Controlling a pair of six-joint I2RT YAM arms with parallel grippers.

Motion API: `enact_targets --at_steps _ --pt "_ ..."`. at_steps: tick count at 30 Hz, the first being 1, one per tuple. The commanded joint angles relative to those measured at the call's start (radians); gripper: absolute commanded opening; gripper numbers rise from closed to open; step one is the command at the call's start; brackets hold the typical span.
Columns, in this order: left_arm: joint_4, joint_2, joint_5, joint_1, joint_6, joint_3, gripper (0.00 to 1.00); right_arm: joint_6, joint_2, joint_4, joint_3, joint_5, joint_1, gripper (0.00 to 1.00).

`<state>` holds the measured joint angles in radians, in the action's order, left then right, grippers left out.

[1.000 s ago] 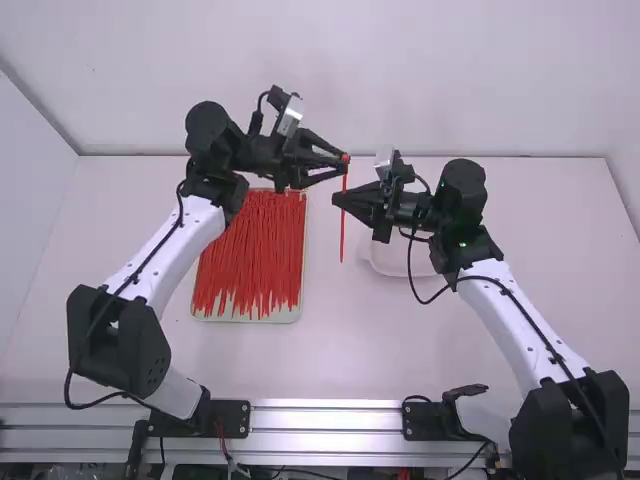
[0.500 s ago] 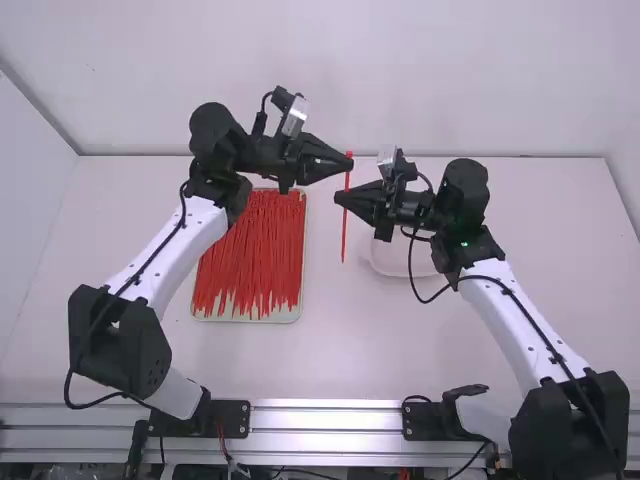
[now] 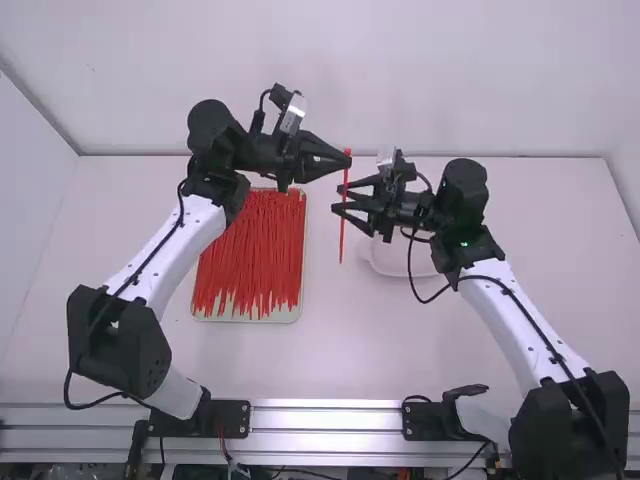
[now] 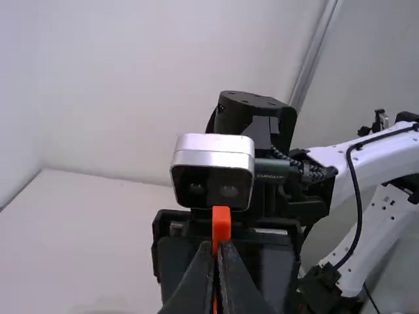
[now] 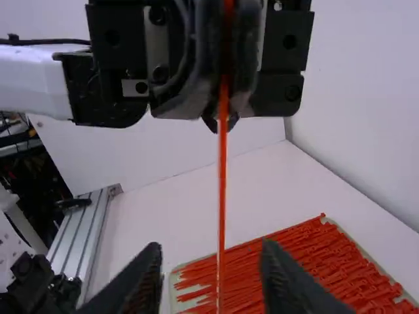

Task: Fasten the cable tie

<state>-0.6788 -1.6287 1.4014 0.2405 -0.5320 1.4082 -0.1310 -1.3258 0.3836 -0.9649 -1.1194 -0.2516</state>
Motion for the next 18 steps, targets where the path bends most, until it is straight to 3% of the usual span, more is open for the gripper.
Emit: enact_targets --at_steps 1,2,6,18 --pt "-0.007 0.005 -0.008 -0.011 -0.003 0.042 0.02 0.001 -0.002 -0.002 -0.036 -0.006 0.002 0.71" --pt "-0.011 0.004 -0.008 -0.011 -0.003 0.044 0.02 0.000 -0.002 -0.002 -0.036 -0.006 0.002 0.82" --pt "0.000 0.004 -0.008 -0.013 -0.003 0.063 0.02 0.003 -0.002 -0.021 -0.036 -0.006 0.006 0.87" --pt "0.106 0.004 -0.058 -0.083 -0.054 0.201 0.02 0.171 -0.002 -0.210 -0.036 -0.006 -0.016 0.87"
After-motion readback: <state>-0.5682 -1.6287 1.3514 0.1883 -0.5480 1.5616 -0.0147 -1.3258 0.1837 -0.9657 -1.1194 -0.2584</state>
